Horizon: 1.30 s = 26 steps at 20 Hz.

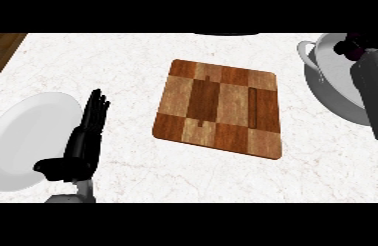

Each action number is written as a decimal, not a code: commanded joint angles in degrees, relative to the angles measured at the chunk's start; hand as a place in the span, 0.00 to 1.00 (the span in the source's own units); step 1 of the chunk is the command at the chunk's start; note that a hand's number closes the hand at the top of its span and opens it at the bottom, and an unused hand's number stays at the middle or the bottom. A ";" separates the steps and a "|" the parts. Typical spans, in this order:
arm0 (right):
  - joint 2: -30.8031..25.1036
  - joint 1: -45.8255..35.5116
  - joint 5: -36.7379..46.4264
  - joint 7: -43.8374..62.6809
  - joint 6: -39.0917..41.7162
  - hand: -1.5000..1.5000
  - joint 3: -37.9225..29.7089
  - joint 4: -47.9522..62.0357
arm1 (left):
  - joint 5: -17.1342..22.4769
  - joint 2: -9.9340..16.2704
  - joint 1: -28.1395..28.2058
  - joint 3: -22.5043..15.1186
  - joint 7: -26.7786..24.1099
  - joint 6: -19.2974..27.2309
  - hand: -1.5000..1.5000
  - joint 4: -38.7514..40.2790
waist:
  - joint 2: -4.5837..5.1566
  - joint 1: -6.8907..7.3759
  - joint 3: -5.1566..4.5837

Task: Pick the eggplant from the cutting board and place it in the pot

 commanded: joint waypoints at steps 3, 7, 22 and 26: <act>-3.29 1.37 -5.46 -7.37 2.16 1.00 -3.88 5.31 | -1.48 -1.22 -1.25 -1.29 2.09 1.40 0.50 -1.21 | 0.11 0.34 0.04; -6.62 2.96 -7.87 -10.19 0.76 1.00 -7.18 10.71 | -1.02 -1.13 1.50 -2.43 -0.59 -0.56 0.50 -2.12 | 0.67 1.66 0.11; -6.13 7.56 -24.95 -25.92 -4.60 0.00 -21.68 7.35 | -0.18 -0.03 0.01 0.38 -0.94 -0.91 0.50 0.55 | 0.23 0.47 0.23; -4.90 7.13 -33.77 -34.68 -10.93 0.00 -28.86 1.58 | -0.25 -0.21 1.56 0.06 0.07 -0.43 0.50 -1.40 | -0.07 0.27 0.33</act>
